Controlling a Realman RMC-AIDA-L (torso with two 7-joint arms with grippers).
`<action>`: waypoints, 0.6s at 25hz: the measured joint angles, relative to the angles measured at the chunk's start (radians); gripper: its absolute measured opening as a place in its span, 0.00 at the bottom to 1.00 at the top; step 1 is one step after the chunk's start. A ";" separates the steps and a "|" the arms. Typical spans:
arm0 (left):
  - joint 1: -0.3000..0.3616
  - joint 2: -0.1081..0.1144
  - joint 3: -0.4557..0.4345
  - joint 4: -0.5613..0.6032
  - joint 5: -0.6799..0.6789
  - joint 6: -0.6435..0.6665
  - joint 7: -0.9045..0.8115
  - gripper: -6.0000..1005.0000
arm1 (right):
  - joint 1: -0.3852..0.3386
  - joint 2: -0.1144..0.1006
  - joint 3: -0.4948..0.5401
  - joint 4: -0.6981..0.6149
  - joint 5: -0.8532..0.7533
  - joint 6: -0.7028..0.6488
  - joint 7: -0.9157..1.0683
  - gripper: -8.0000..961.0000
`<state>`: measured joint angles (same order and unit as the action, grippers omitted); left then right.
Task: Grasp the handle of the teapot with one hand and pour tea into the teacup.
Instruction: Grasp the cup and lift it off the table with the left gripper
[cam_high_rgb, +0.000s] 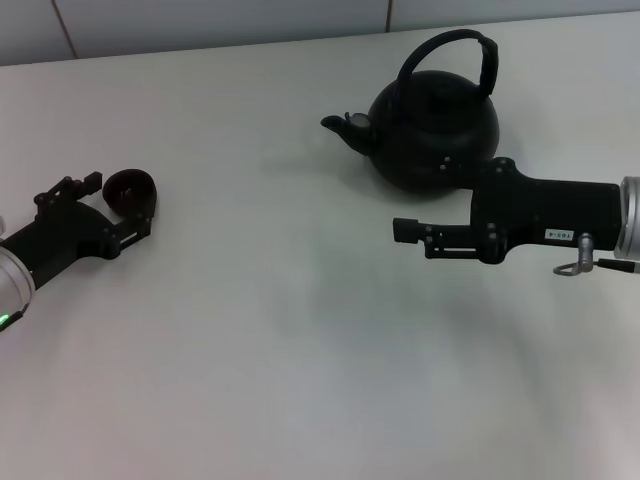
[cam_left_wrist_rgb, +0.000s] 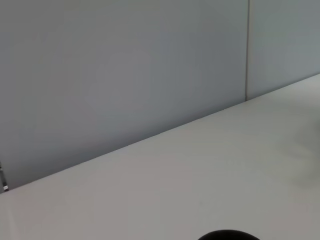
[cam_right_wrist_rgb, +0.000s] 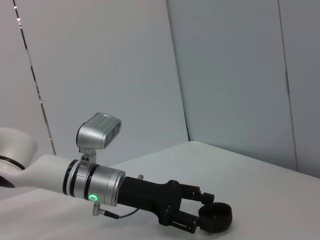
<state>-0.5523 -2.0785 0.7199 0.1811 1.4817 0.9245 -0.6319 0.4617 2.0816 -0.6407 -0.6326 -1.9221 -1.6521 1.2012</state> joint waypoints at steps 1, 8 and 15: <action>-0.003 0.000 0.000 0.000 0.000 -0.001 0.000 0.78 | 0.000 0.000 0.001 0.000 0.000 0.000 0.000 0.78; -0.009 0.000 0.001 0.000 0.003 -0.022 0.000 0.78 | 0.001 -0.002 0.001 -0.012 0.000 0.002 0.000 0.78; -0.011 0.000 0.007 -0.001 0.007 -0.022 0.000 0.78 | 0.005 -0.002 -0.006 -0.024 0.000 0.025 0.000 0.78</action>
<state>-0.5635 -2.0784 0.7266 0.1803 1.4885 0.9029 -0.6319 0.4667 2.0799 -0.6467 -0.6565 -1.9220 -1.6266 1.2011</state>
